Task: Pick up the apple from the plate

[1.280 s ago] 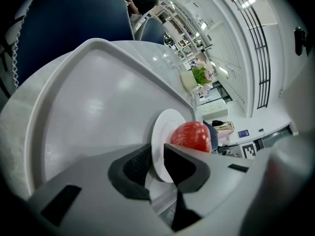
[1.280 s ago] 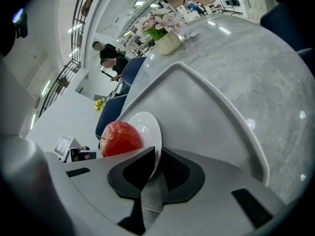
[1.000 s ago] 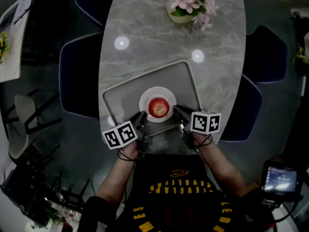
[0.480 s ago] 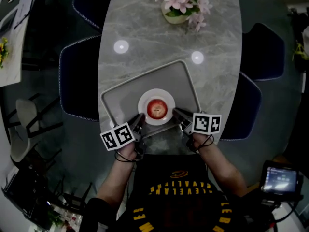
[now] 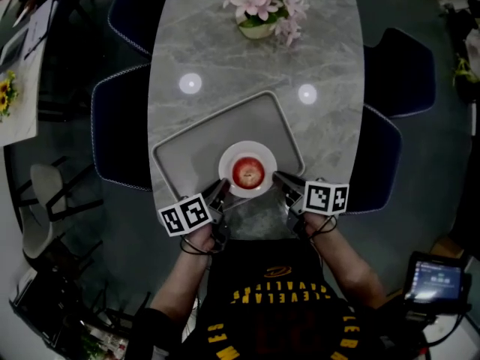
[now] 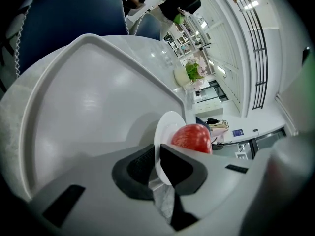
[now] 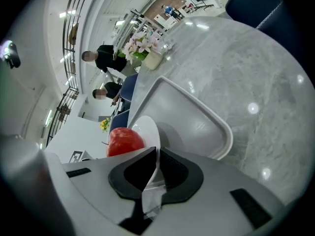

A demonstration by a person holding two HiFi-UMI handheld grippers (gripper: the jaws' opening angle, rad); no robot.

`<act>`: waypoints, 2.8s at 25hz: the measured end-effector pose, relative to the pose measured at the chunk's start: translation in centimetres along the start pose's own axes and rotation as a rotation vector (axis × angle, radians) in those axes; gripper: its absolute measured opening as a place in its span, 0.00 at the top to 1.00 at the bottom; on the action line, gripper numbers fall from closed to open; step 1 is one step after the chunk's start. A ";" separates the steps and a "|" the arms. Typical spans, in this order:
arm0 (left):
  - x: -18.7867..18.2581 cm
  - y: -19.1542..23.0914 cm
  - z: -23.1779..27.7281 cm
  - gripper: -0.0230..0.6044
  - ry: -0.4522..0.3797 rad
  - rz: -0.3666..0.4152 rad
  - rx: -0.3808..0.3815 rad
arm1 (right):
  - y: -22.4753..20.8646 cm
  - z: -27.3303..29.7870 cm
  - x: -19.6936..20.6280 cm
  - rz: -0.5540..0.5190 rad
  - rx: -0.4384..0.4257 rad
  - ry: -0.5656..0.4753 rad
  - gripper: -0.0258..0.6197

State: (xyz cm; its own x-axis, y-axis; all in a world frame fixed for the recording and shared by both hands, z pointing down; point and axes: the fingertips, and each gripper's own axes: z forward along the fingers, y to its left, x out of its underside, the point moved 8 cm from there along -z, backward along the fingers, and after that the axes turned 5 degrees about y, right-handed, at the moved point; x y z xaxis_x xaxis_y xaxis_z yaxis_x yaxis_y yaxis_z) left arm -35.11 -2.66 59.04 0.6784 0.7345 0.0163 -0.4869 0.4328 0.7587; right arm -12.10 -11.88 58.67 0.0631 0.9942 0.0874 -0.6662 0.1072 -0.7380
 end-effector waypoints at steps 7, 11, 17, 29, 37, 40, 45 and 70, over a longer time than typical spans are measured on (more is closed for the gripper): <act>3.1 -3.4 0.9 0.90 0.013 0.052 0.013 | -1.6 -4.9 1.4 0.001 -0.029 -0.055 0.91; 5.3 -5.6 2.2 0.90 0.028 0.081 0.022 | -3.4 -7.9 2.3 0.011 -0.035 -0.088 0.91; 8.5 -8.4 4.1 0.90 0.067 0.129 0.031 | -6.0 -12.1 3.8 0.034 -0.041 -0.135 0.91; 14.1 -12.5 8.1 0.90 0.137 0.189 0.049 | -11.1 -18.8 7.0 0.089 -0.029 -0.216 0.91; 16.3 -12.9 11.3 0.90 0.164 0.210 0.036 | -14.8 -20.1 8.0 0.107 -0.012 -0.219 0.91; 17.3 -12.8 12.1 0.90 0.172 0.234 0.028 | -16.0 -20.3 8.6 0.111 -0.003 -0.217 0.91; 18.3 -12.2 12.8 0.90 0.178 0.243 0.021 | -17.2 -20.2 9.5 0.099 0.016 -0.204 0.91; 20.0 -9.4 15.0 0.90 0.207 0.255 -0.046 | -20.3 -18.2 11.1 0.085 0.071 -0.156 0.91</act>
State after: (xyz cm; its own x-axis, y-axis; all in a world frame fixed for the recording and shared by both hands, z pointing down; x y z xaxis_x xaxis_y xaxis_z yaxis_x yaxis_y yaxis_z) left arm -8.71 0.07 61.99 0.4077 0.9108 0.0656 -0.6542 0.2412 0.7169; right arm 15.63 -2.78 62.44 -0.1080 0.9851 0.1340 -0.7153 0.0167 -0.6986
